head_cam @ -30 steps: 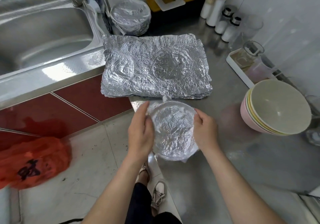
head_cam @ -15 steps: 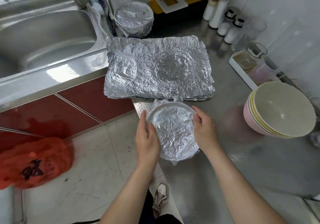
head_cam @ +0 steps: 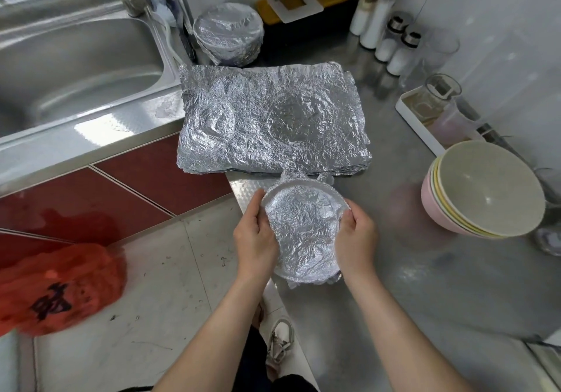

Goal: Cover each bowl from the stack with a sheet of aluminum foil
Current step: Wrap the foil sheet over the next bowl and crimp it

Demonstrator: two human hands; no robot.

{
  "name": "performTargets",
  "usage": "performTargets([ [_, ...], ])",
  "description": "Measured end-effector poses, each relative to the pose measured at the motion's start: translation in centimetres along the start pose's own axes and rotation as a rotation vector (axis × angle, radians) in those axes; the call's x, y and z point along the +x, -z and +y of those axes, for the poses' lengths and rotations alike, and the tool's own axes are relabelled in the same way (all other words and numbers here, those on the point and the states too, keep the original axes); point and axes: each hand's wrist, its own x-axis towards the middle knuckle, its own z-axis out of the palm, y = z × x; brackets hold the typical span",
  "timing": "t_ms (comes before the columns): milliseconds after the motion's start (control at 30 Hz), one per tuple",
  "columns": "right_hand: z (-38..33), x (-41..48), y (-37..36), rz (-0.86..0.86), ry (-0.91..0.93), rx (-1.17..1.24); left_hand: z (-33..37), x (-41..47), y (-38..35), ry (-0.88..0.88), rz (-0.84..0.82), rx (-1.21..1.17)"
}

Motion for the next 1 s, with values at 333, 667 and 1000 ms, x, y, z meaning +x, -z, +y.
performTargets([
  [333,-3.0,3.5,2.2,-0.373,-0.018,-0.215,-0.1,0.4,0.5,-0.002,-0.099,0.013],
  [667,-3.5,5.1,1.1,-0.442,-0.081,-0.146,2.9,3.6,-0.2,-0.276,-0.304,0.627],
  [1000,-3.2,4.9,1.0,-0.46,0.044,-0.172,2.7,4.4,-0.4,-0.413,-0.367,0.667],
])
